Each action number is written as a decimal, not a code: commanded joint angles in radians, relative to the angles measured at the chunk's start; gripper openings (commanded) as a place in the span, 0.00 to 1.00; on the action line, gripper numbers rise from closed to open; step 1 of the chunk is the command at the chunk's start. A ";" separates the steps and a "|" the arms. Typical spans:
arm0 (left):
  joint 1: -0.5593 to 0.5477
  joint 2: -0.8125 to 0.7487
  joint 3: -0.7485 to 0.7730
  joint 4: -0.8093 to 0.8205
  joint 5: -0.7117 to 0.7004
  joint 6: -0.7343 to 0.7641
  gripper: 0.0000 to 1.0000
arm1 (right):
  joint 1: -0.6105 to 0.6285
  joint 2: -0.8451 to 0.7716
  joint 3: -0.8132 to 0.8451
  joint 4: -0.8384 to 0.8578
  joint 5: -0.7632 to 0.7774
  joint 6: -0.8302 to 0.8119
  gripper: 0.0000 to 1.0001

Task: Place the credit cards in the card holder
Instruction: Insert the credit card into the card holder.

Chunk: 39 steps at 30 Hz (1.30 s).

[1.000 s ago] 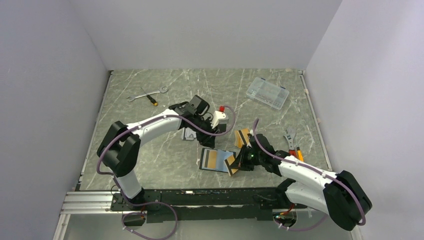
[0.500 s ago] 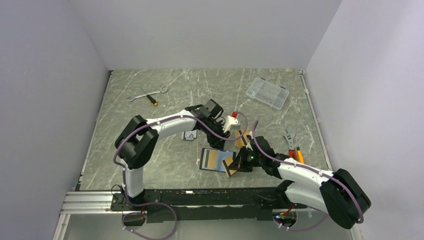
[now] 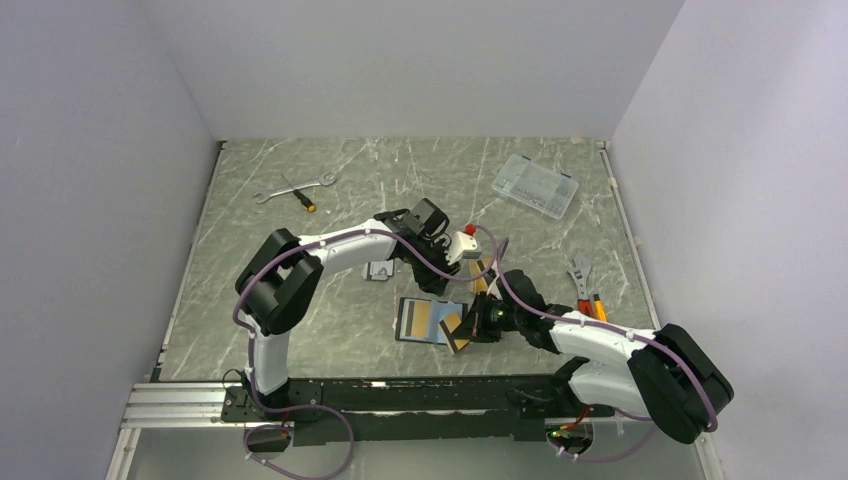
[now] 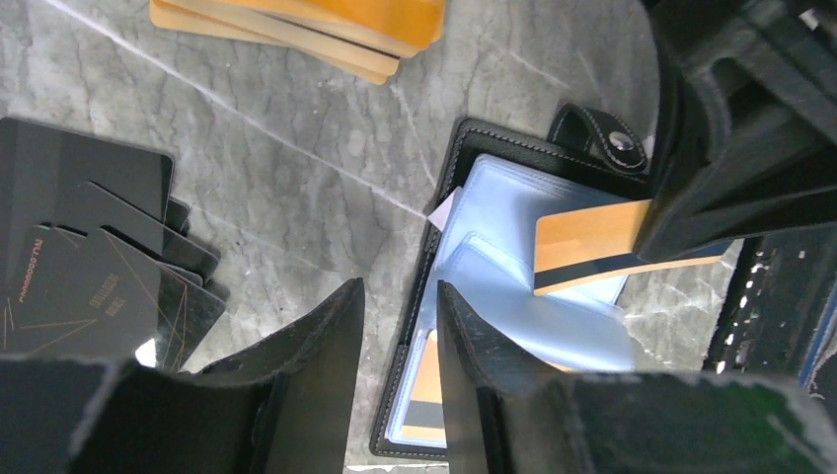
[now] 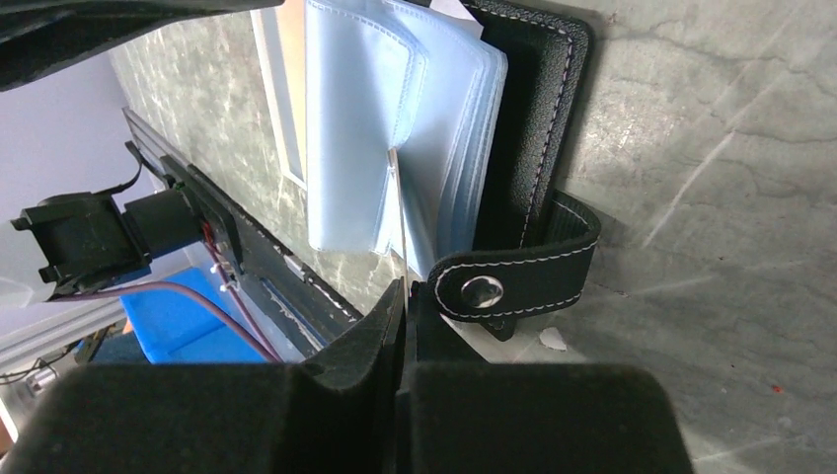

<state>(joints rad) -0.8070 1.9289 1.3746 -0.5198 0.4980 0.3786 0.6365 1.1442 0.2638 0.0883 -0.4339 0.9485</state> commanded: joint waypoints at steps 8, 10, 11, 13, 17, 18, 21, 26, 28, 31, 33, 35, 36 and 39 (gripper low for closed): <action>-0.015 -0.062 -0.055 0.003 -0.035 0.037 0.38 | 0.004 -0.026 0.011 0.029 0.001 -0.014 0.00; -0.019 -0.073 -0.064 0.011 -0.028 0.024 0.38 | 0.005 -0.019 0.005 0.046 -0.003 -0.008 0.00; -0.020 -0.078 -0.067 0.015 -0.024 0.018 0.38 | 0.005 -0.014 0.000 0.056 -0.006 -0.004 0.00; -0.021 -0.086 -0.072 0.023 -0.012 0.003 0.38 | 0.005 -0.006 -0.004 0.070 -0.006 0.002 0.00; -0.042 -0.093 -0.090 0.031 -0.021 0.007 0.38 | 0.004 0.007 -0.010 0.090 -0.009 0.009 0.00; -0.049 -0.094 -0.094 0.032 -0.034 0.014 0.38 | 0.005 0.007 -0.013 0.095 -0.009 0.013 0.00; -0.069 -0.104 -0.107 0.041 -0.060 0.034 0.38 | 0.004 0.006 -0.019 0.100 -0.007 0.019 0.00; -0.114 -0.116 -0.143 0.051 -0.097 0.071 0.38 | 0.005 -0.015 -0.030 0.088 0.004 0.025 0.00; -0.125 -0.119 -0.172 0.056 -0.124 0.092 0.37 | 0.005 -0.033 -0.031 0.068 0.011 0.022 0.00; -0.126 -0.131 -0.218 0.064 -0.183 0.123 0.37 | 0.004 -0.068 -0.041 0.036 0.021 0.021 0.00; -0.126 -0.145 -0.244 0.066 -0.224 0.143 0.36 | 0.005 -0.097 -0.048 0.017 0.028 0.021 0.00; -0.126 -0.165 -0.267 0.073 -0.254 0.159 0.35 | 0.001 -0.122 -0.055 0.002 0.033 0.024 0.00; -0.126 -0.175 -0.277 0.074 -0.263 0.164 0.35 | -0.001 -0.133 -0.058 -0.002 0.035 0.025 0.00; -0.124 -0.196 -0.289 0.074 -0.267 0.169 0.35 | -0.004 -0.151 -0.068 0.005 0.035 0.030 0.00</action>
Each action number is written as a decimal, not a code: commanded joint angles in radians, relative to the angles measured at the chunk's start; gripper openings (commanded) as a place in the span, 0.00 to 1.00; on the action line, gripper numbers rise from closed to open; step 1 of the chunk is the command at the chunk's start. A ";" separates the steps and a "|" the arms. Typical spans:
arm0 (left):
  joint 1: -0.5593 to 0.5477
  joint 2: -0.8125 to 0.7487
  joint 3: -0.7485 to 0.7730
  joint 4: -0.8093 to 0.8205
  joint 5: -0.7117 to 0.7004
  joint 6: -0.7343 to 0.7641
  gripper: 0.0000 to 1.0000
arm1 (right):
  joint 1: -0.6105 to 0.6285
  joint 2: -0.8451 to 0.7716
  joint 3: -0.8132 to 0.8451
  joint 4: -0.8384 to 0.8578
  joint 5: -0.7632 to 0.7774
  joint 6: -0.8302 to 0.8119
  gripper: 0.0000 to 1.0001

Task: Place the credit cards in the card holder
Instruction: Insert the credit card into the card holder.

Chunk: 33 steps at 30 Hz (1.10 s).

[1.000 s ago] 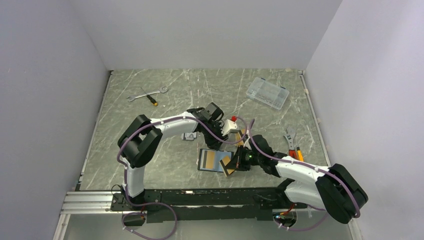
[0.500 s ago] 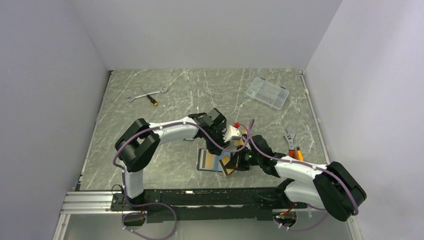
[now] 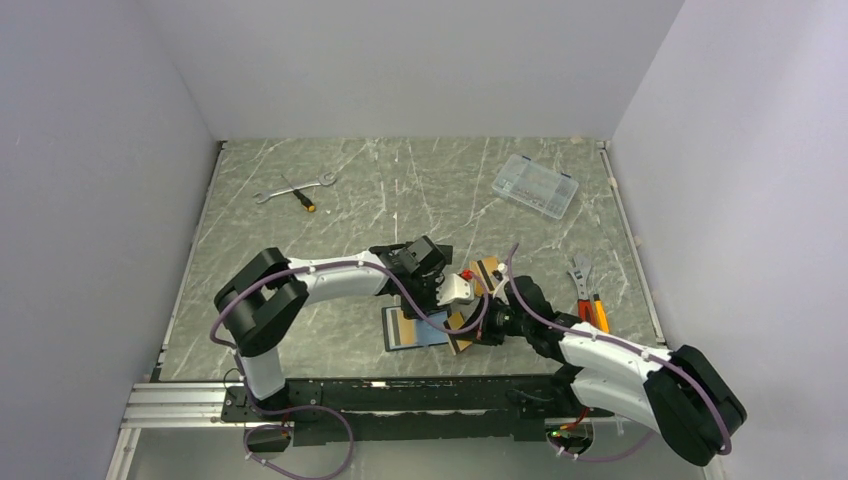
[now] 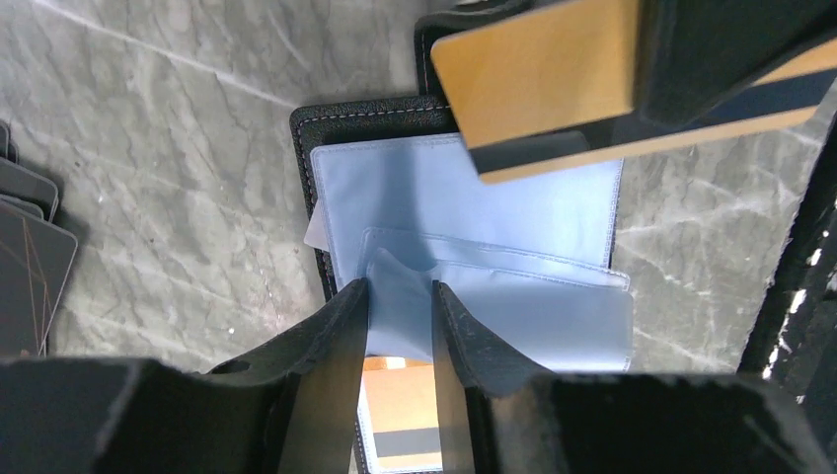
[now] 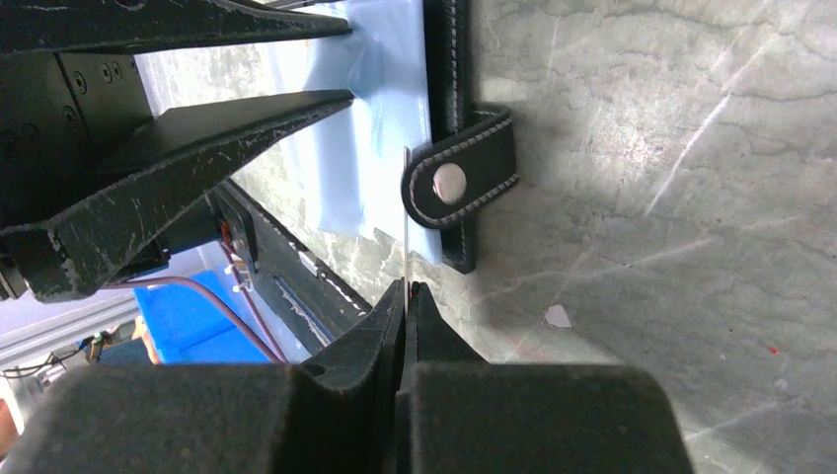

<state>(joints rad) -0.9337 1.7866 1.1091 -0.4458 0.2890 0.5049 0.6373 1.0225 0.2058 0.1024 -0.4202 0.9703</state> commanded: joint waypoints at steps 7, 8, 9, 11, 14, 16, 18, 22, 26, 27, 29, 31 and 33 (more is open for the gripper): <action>0.004 -0.104 0.005 -0.032 0.022 0.010 0.35 | -0.002 0.075 0.038 0.048 -0.011 -0.003 0.00; 0.004 -0.109 0.011 -0.034 0.029 0.006 0.35 | 0.000 0.089 0.047 0.058 -0.018 -0.006 0.00; 0.005 -0.114 0.013 -0.036 0.031 0.005 0.35 | 0.005 0.101 0.061 0.059 -0.018 -0.009 0.00; 0.006 -0.115 0.015 -0.045 0.032 0.007 0.35 | 0.012 0.114 0.077 0.057 -0.015 -0.017 0.00; 0.011 -0.123 0.003 -0.045 0.029 0.009 0.34 | 0.018 0.129 0.087 0.061 -0.018 -0.019 0.00; 0.019 -0.132 -0.004 -0.047 0.029 0.010 0.34 | 0.025 0.136 0.096 0.065 -0.015 -0.019 0.00; 0.030 -0.144 -0.009 -0.053 0.029 0.011 0.34 | 0.033 0.145 0.107 0.071 -0.016 -0.021 0.00; 0.062 -0.177 -0.017 -0.063 0.026 0.016 0.33 | 0.062 0.183 0.144 0.074 -0.017 -0.028 0.00; 0.097 -0.208 -0.047 -0.069 0.023 0.028 0.33 | 0.091 0.226 0.188 0.066 -0.012 -0.040 0.00; 0.103 -0.216 -0.057 -0.071 0.024 0.031 0.34 | 0.098 0.233 0.196 0.064 -0.010 -0.041 0.00; 0.118 -0.233 -0.079 -0.072 0.021 0.040 0.34 | 0.109 0.243 0.215 0.050 -0.004 -0.046 0.00; 0.139 -0.251 -0.099 -0.074 0.018 0.051 0.35 | 0.117 0.244 0.228 0.038 0.002 -0.049 0.00; 0.160 -0.268 -0.114 -0.079 0.019 0.057 0.35 | 0.121 0.236 0.236 0.034 0.005 -0.052 0.00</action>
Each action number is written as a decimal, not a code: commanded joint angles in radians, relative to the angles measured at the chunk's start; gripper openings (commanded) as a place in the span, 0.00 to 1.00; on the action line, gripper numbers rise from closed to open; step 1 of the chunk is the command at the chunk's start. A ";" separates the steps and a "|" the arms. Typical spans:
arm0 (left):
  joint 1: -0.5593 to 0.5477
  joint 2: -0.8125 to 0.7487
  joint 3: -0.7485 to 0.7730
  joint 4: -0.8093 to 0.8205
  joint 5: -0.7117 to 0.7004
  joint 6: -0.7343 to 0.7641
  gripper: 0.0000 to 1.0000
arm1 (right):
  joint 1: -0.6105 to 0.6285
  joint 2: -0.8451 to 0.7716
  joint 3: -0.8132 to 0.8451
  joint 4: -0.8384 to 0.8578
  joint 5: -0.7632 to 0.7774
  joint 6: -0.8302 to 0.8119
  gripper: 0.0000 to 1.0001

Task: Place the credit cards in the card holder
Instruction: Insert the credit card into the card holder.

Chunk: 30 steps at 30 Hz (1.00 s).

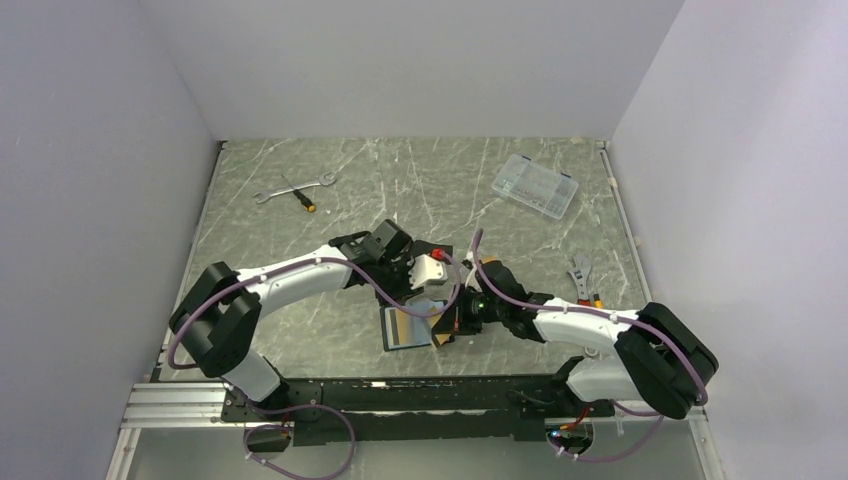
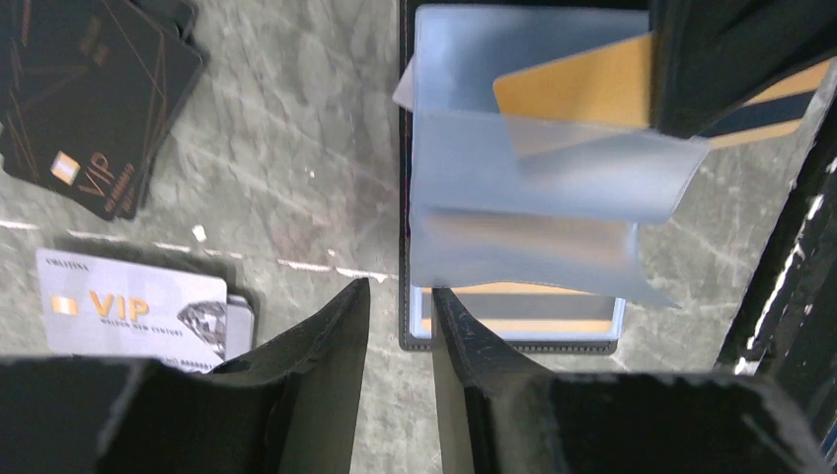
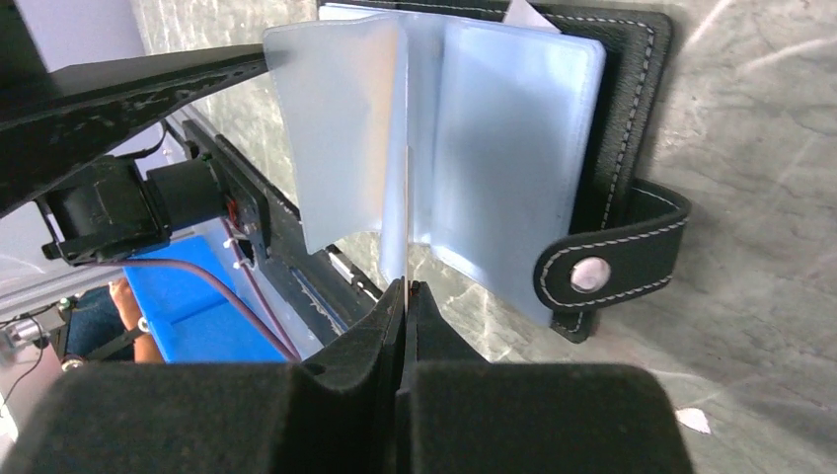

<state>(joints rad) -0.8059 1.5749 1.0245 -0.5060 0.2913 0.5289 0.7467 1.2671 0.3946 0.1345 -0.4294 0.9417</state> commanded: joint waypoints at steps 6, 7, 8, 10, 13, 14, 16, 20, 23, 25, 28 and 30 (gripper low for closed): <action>0.087 -0.131 -0.050 -0.037 0.047 0.049 0.35 | 0.030 0.014 0.079 -0.005 0.013 -0.029 0.00; 0.095 -0.142 -0.052 -0.041 0.056 0.052 0.35 | 0.037 0.026 0.087 -0.003 0.012 -0.030 0.00; 0.101 -0.153 -0.053 -0.048 0.065 0.057 0.35 | 0.043 0.038 0.097 0.000 0.008 -0.032 0.00; 0.112 -0.173 -0.063 -0.056 0.081 0.068 0.35 | 0.056 0.071 0.118 0.002 0.002 -0.038 0.00; 0.124 -0.210 -0.087 -0.070 0.131 0.107 0.36 | 0.071 0.126 0.148 0.012 -0.017 -0.048 0.00; 0.125 -0.224 -0.095 -0.074 0.156 0.121 0.37 | 0.072 0.146 0.154 0.018 -0.027 -0.049 0.00; 0.125 -0.240 -0.099 -0.085 0.183 0.135 0.37 | 0.072 0.188 0.171 0.022 -0.045 -0.055 0.00; 0.126 -0.224 -0.051 -0.115 0.197 0.122 0.38 | 0.073 0.210 0.209 -0.019 -0.046 -0.082 0.00; 0.125 -0.204 -0.014 -0.124 0.226 0.089 0.38 | 0.073 0.216 0.220 -0.054 -0.035 -0.095 0.00; 0.126 -0.187 0.000 -0.126 0.255 0.064 0.38 | 0.072 0.231 0.218 -0.063 -0.031 -0.096 0.00; 0.125 -0.154 0.009 -0.135 0.277 0.049 0.37 | 0.067 0.278 0.241 -0.099 -0.035 -0.117 0.00; 0.125 -0.142 0.008 -0.145 0.271 0.059 0.36 | 0.064 0.280 0.253 -0.118 -0.034 -0.133 0.00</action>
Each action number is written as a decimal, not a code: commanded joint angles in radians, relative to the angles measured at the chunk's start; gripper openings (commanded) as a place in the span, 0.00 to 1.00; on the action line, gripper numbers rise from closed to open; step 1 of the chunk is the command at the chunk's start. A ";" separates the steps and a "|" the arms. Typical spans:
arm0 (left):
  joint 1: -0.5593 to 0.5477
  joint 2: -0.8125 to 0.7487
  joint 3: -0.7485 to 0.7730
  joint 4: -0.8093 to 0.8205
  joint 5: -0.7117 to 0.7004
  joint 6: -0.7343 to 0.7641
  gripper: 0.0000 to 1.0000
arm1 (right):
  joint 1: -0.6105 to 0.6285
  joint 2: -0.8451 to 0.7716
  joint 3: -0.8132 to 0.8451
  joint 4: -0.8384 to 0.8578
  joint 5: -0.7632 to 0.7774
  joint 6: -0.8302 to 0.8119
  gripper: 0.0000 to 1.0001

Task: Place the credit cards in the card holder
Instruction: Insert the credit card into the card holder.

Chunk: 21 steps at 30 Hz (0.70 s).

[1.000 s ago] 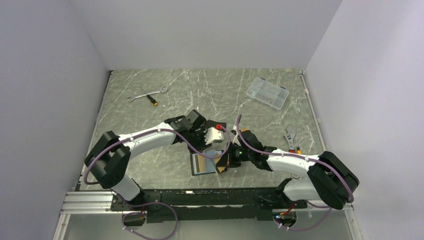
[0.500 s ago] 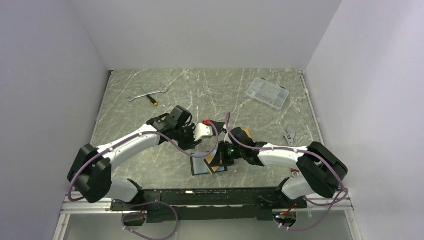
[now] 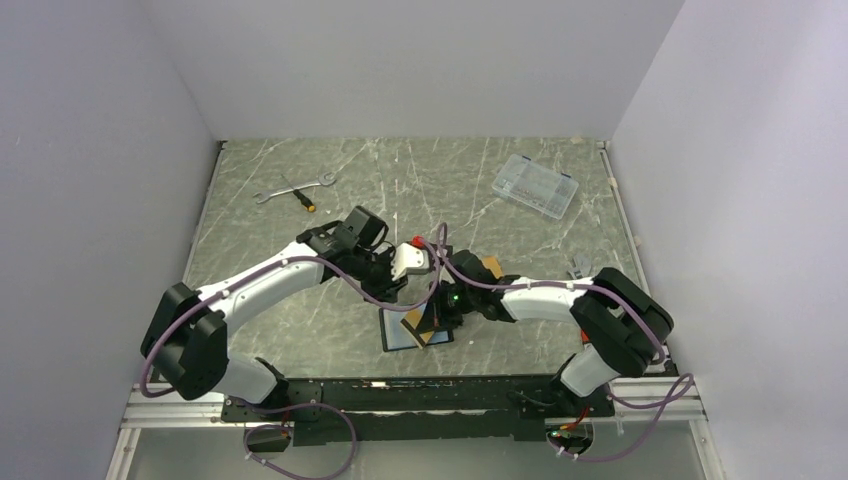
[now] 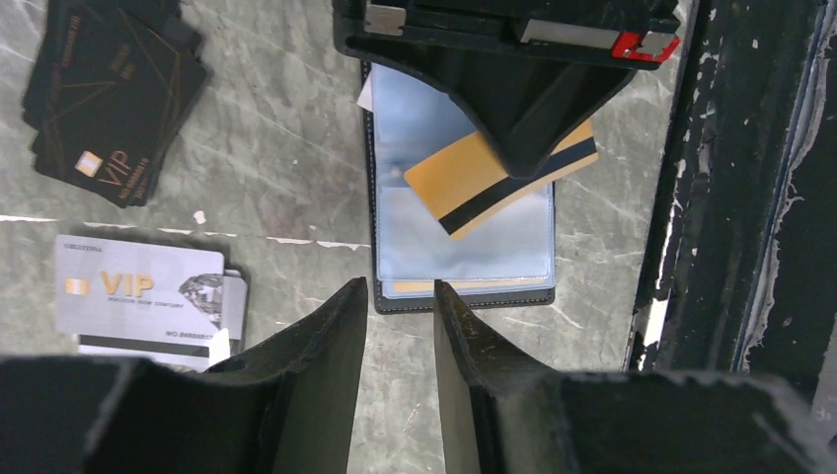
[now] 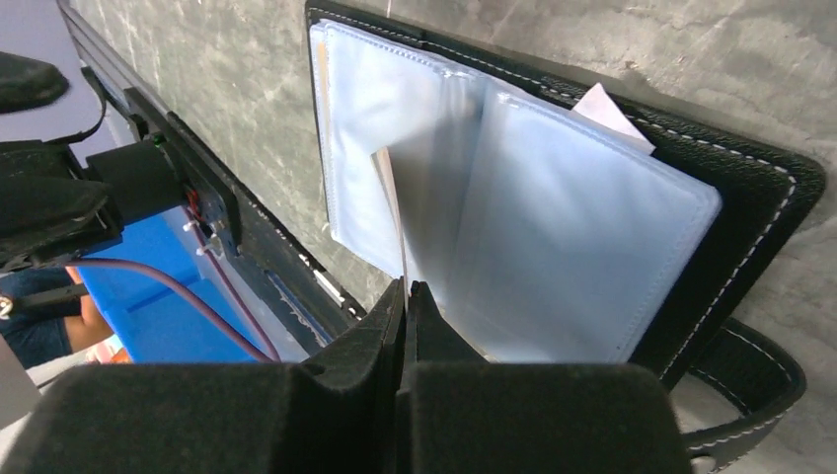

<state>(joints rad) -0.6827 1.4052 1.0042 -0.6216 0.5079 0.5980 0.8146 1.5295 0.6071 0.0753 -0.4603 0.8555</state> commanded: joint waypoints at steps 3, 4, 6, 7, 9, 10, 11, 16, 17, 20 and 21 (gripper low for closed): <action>0.003 0.005 0.031 -0.028 0.045 -0.012 0.36 | -0.009 -0.043 0.079 -0.108 0.016 -0.085 0.00; 0.004 -0.007 0.041 -0.030 0.049 -0.018 0.37 | -0.013 -0.065 0.100 -0.131 0.023 -0.103 0.00; 0.017 -0.021 0.082 -0.045 0.083 -0.043 0.38 | -0.016 -0.111 0.133 -0.165 0.035 -0.132 0.00; 0.032 -0.026 0.106 -0.052 0.118 -0.069 0.39 | -0.017 -0.137 0.140 -0.171 0.037 -0.141 0.00; 0.078 -0.029 0.143 -0.050 0.216 -0.135 0.40 | -0.016 -0.198 0.135 -0.165 0.037 -0.150 0.00; 0.105 -0.028 0.153 -0.039 0.276 -0.186 0.41 | -0.016 -0.229 0.127 -0.158 0.036 -0.152 0.00; 0.136 -0.024 0.160 -0.030 0.342 -0.220 0.41 | -0.017 -0.261 0.118 -0.152 0.041 -0.154 0.00; 0.266 0.029 0.202 -0.003 0.615 -0.388 0.57 | -0.018 -0.441 0.070 -0.133 0.147 -0.144 0.00; 0.286 0.043 0.226 -0.008 0.671 -0.418 0.68 | -0.017 -0.475 0.059 -0.119 0.174 -0.144 0.00; 0.328 0.072 0.286 -0.027 0.825 -0.478 0.99 | -0.017 -0.581 0.006 -0.019 0.253 -0.126 0.00; 0.335 0.067 0.299 -0.033 0.845 -0.489 0.99 | -0.017 -0.614 -0.016 0.016 0.277 -0.119 0.00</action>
<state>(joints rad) -0.3786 1.4582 1.2205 -0.6514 1.0763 0.2306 0.7990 1.0191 0.6540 -0.0463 -0.3141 0.7292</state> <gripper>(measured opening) 0.962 0.009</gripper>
